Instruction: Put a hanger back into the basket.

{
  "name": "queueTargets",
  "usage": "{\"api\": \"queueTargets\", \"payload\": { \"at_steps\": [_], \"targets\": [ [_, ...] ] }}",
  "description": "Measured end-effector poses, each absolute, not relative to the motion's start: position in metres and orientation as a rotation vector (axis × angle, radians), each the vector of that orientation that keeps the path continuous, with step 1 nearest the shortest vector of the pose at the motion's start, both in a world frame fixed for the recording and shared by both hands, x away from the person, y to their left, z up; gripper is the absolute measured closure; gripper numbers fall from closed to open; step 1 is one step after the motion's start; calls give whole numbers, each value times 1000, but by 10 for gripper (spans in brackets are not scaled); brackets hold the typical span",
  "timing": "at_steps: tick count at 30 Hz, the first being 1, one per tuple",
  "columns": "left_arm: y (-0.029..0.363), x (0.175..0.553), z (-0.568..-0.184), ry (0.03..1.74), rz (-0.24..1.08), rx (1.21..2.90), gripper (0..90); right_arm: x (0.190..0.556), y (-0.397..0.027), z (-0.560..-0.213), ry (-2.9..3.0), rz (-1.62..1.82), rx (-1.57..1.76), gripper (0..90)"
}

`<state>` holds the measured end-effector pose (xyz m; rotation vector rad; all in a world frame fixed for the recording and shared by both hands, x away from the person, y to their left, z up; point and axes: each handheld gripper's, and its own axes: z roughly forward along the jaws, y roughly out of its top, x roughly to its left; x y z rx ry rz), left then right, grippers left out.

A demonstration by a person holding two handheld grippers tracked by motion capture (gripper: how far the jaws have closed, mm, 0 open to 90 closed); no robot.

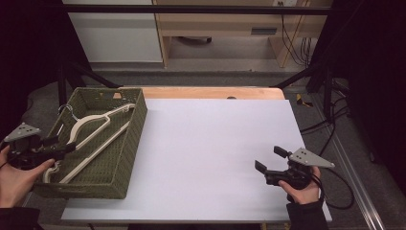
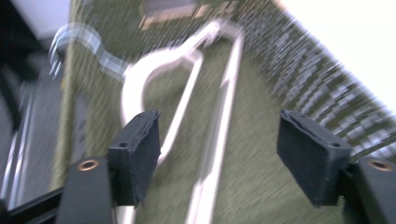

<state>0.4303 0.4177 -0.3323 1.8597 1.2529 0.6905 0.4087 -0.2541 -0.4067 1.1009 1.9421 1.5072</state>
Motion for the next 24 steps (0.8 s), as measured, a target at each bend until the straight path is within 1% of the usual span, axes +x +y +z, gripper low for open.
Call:
{"api": "queueTargets", "payload": {
  "at_steps": [3,9,13,18,24],
  "targets": [
    [399,423,-322,1159,700,1818,267,408,-255,-406,1933,1512,1098,89],
    [359,414,-318,1029,654,1743,205,408,-256,-405,1924,1524,1098,82],
    [334,412,-325,972,610,1740,182,407,-258,-403,1917,1526,1088,75],
    [306,413,-340,901,574,1772,190,406,-259,-402,1910,1532,1080,71],
    [285,414,-354,870,548,1790,169,405,-262,-401,1909,1528,1076,69]
  ]
}}
